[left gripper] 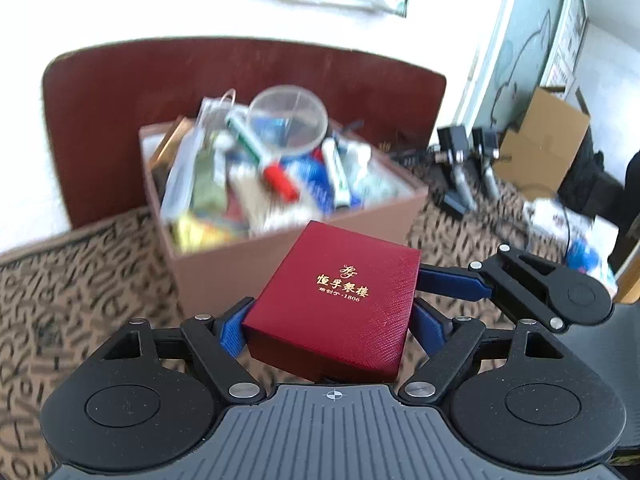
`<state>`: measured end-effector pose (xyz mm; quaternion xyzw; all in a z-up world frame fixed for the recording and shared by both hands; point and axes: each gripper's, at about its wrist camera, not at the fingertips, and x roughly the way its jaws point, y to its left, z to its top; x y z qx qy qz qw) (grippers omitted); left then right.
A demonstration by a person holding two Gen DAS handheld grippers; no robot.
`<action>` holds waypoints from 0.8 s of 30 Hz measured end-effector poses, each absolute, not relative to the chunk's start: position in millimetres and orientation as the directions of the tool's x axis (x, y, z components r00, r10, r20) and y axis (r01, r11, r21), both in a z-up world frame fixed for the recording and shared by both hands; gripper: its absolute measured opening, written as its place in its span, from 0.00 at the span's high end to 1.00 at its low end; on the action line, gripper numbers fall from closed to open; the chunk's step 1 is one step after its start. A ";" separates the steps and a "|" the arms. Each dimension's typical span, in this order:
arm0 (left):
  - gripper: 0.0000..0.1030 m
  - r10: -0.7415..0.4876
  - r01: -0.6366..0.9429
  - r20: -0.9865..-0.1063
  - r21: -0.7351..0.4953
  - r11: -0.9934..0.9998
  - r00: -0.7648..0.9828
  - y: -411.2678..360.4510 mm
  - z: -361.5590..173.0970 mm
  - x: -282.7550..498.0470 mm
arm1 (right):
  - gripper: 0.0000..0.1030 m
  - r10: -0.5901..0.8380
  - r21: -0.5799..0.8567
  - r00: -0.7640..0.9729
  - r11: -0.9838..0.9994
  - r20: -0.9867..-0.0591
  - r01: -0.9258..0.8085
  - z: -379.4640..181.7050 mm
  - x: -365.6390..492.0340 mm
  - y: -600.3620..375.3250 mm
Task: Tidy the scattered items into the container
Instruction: 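Carry the red gift box into the cardboard box and release it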
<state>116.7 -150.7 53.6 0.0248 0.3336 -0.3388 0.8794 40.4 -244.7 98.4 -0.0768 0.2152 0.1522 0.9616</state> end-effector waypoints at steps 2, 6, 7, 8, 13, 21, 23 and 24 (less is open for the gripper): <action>0.20 -0.576 0.624 -0.588 -0.149 0.767 0.568 -163.9 68.5 129.4 | 0.15 0.255 -0.084 0.875 0.945 -0.412 -0.315 110.5 53.1 -256.0; 0.18 -0.584 0.641 -0.552 -0.111 0.759 0.595 -194.7 101.1 165.0 | 0.15 0.235 -0.085 0.907 0.956 -0.351 -0.281 135.8 76.9 -280.8; 0.18 -0.589 0.645 -0.549 -0.113 0.756 0.593 -202.9 109.2 176.9 | 0.15 0.227 -0.088 0.914 0.959 -0.336 -0.271 143.6 84.5 -288.5; 0.18 -0.594 0.649 -0.546 -0.114 0.752 0.591 -211.4 116.7 188.7 | 0.15 0.220 -0.093 0.920 0.961 -0.324 -0.262 150.5 92.1 -295.4; 0.15 -0.596 0.647 -0.526 -0.108 0.755 0.607 -255.6 140.1 248.4 | 0.15 0.183 -0.093 0.938 0.971 -0.293 -0.219 180.5 143.9 -335.6; 0.13 -0.580 0.630 -0.559 -0.128 0.766 0.592 -312.0 120.9 333.6 | 0.15 0.153 -0.059 0.924 0.981 -0.352 -0.185 176.6 239.0 -389.9; 0.13 -0.575 0.627 -0.572 -0.132 0.768 0.584 -318.1 111.7 346.6 | 0.15 0.157 -0.053 0.920 0.981 -0.359 -0.188 168.2 251.2 -400.0; 0.13 -0.568 0.623 -0.580 -0.128 0.771 0.584 -319.7 107.7 350.9 | 0.15 0.163 -0.040 0.917 0.981 -0.364 -0.191 163.6 255.7 -403.8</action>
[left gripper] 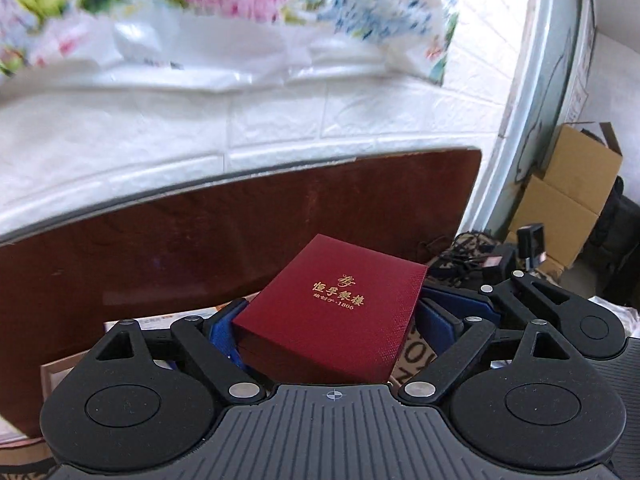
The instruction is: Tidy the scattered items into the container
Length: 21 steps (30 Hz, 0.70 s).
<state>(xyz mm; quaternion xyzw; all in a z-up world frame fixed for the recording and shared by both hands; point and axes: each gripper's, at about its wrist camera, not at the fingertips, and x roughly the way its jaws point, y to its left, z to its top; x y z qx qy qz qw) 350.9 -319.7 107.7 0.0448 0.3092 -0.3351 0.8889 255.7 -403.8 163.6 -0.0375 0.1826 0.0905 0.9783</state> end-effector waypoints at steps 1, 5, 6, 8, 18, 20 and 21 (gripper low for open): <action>0.13 -0.558 0.619 -0.587 -0.119 0.776 0.586 -321.7 104.3 355.1 | 0.15 0.171 -0.023 0.914 0.981 -0.369 -0.192 159.3 259.0 -406.3; 0.04 -0.524 0.586 -0.607 -0.115 0.802 0.598 -322.6 94.4 369.6 | 0.14 0.210 0.043 0.898 0.977 -0.386 -0.210 146.0 277.3 -412.1; 0.00 -0.520 0.572 -0.611 -0.131 0.810 0.597 -319.7 92.5 371.4 | 0.14 0.223 0.060 0.891 0.974 -0.395 -0.217 144.1 282.0 -412.6; 0.00 -0.529 0.559 -0.634 -0.178 0.810 0.564 -314.4 88.9 375.8 | 0.07 0.220 0.085 0.882 0.975 -0.416 -0.204 139.5 288.7 -413.4; 0.00 -0.498 0.532 -0.664 -0.174 0.828 0.558 -302.3 82.9 370.3 | 0.05 0.196 0.097 0.881 0.981 -0.430 -0.171 134.1 281.5 -416.9; 0.00 -0.491 0.529 -0.666 -0.167 0.832 0.562 -299.9 86.1 365.5 | 0.05 0.189 0.099 0.883 0.982 -0.429 -0.163 139.0 279.4 -416.6; 0.00 -0.484 0.527 -0.666 -0.158 0.835 0.567 -298.5 88.6 362.0 | 0.05 0.187 0.101 0.884 0.982 -0.428 -0.159 142.1 278.2 -415.8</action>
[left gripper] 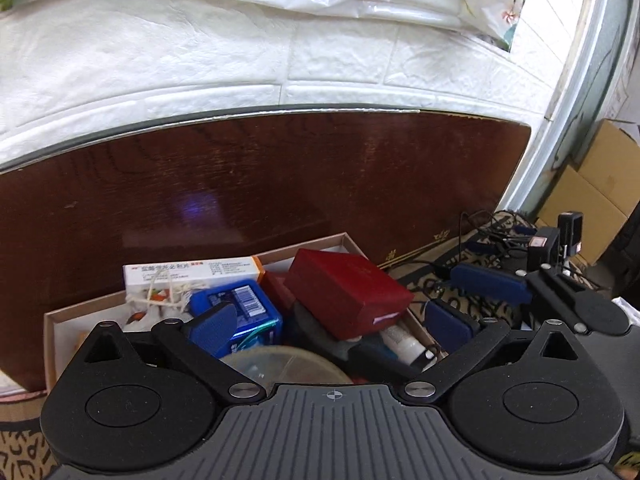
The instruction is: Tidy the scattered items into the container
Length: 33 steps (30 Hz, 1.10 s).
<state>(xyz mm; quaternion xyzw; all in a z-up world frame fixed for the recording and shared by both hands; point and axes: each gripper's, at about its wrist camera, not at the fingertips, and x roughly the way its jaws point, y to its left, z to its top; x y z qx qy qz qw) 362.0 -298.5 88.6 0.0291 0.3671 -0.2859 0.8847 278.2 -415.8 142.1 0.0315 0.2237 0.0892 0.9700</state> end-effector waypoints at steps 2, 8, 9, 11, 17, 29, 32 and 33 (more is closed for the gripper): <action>0.00 -0.473 0.521 -0.654 -0.138 0.842 0.590 -292.7 94.6 349.5 | 0.05 0.182 0.104 0.885 0.983 -0.428 -0.151 149.8 269.8 -412.6; 0.00 -0.393 0.438 -0.595 -0.076 0.896 0.701 -264.2 110.5 278.0 | 0.00 0.198 0.064 0.884 0.980 -0.423 -0.189 173.2 228.4 -394.8; 0.00 -0.371 0.421 -0.594 -0.060 0.905 0.714 -260.3 111.5 263.5 | 0.00 0.197 0.045 0.882 0.979 -0.428 -0.197 175.3 218.7 -390.3; 0.00 -0.338 0.398 -0.576 -0.023 0.917 0.744 -253.9 111.7 232.5 | 0.00 0.183 -0.001 0.877 0.979 -0.443 -0.205 176.9 196.6 -380.6; 0.00 -0.268 0.359 -0.513 0.085 0.929 0.816 -237.9 104.4 153.8 | 0.00 0.141 -0.091 0.863 0.974 -0.484 -0.210 170.7 126.9 -360.1; 0.00 -0.263 0.335 -0.536 0.038 0.942 0.802 -211.7 88.5 77.5 | 0.01 0.054 -0.129 0.835 0.981 -0.547 -0.148 147.1 45.6 -348.1; 0.00 -0.266 0.331 -0.541 0.024 0.943 0.798 -210.9 87.7 71.2 | 0.01 0.043 -0.140 0.833 0.980 -0.552 -0.143 146.0 33.9 -345.5; 0.00 -0.266 0.330 -0.541 0.023 0.944 0.798 -210.8 87.6 69.7 | 0.01 0.039 -0.147 0.834 0.979 -0.551 -0.143 146.5 30.9 -345.0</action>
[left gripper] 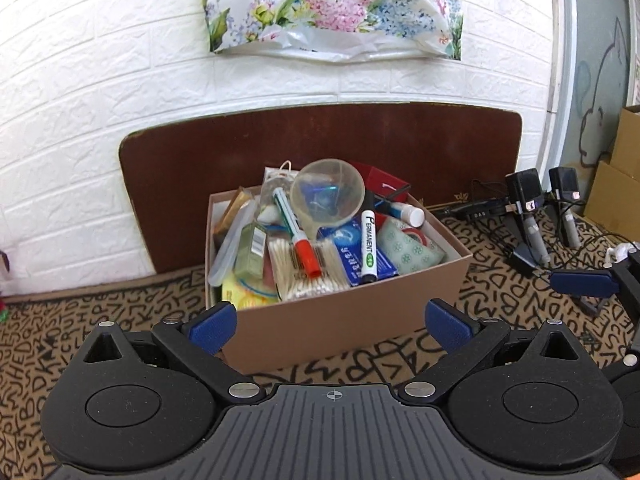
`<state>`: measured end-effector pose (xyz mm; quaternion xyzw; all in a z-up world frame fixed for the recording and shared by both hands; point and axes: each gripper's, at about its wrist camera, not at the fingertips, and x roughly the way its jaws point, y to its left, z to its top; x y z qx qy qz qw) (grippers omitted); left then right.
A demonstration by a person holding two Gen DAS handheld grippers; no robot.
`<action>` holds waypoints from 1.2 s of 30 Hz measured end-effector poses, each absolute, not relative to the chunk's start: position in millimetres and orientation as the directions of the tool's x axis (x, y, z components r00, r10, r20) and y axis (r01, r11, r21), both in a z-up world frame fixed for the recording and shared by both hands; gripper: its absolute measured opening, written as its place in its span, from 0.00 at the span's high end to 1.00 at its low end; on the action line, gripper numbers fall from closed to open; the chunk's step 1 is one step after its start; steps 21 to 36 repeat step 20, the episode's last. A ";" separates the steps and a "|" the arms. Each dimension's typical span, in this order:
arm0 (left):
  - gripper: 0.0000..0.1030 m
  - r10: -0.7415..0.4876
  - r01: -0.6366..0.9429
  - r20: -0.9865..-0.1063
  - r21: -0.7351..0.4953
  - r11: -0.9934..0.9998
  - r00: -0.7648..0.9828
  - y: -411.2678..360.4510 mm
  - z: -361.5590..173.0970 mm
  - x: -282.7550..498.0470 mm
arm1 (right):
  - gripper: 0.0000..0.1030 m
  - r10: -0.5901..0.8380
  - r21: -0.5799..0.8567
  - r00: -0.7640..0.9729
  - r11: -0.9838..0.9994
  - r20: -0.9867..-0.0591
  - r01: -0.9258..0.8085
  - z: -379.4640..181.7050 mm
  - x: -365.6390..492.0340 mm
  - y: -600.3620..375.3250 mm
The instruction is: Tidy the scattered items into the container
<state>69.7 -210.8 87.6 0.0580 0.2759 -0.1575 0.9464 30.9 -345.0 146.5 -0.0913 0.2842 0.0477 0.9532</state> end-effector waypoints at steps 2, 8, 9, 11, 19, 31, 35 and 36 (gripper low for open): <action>0.00 -0.263 0.328 -0.540 0.027 0.944 0.800 -211.8 87.3 67.3 | 0.01 0.033 -0.156 0.836 0.978 -0.547 -0.141 147.7 25.7 -344.0; 0.00 -0.266 0.332 -0.550 0.021 0.943 0.792 -211.0 86.1 66.6 | 0.01 0.021 -0.154 0.837 0.980 -0.547 -0.125 148.7 21.1 -346.6; 0.00 -0.268 0.333 -0.554 0.016 0.943 0.788 -210.6 85.7 67.3 | 0.01 0.021 -0.150 0.835 0.981 -0.549 -0.123 148.0 21.0 -346.9; 0.00 -0.270 0.334 -0.558 0.014 0.942 0.785 -210.4 84.7 68.3 | 0.01 0.022 -0.140 0.831 0.983 -0.555 -0.119 146.6 22.1 -348.0; 0.00 -0.296 0.357 -0.562 -0.001 0.934 0.773 -210.1 79.2 69.2 | 0.01 0.021 -0.138 0.818 0.983 -0.575 -0.122 140.4 27.2 -346.8; 0.00 -0.296 0.359 -0.563 0.001 0.933 0.772 -210.5 78.6 69.3 | 0.01 0.021 -0.138 0.817 0.983 -0.576 -0.123 140.0 27.9 -346.6; 0.00 -0.296 0.359 -0.563 0.001 0.933 0.772 -210.5 78.6 69.3 | 0.01 0.021 -0.138 0.817 0.983 -0.576 -0.123 140.0 27.9 -346.6; 0.00 -0.296 0.359 -0.563 0.001 0.933 0.772 -210.5 78.6 69.3 | 0.01 0.021 -0.138 0.817 0.983 -0.576 -0.123 140.0 27.9 -346.6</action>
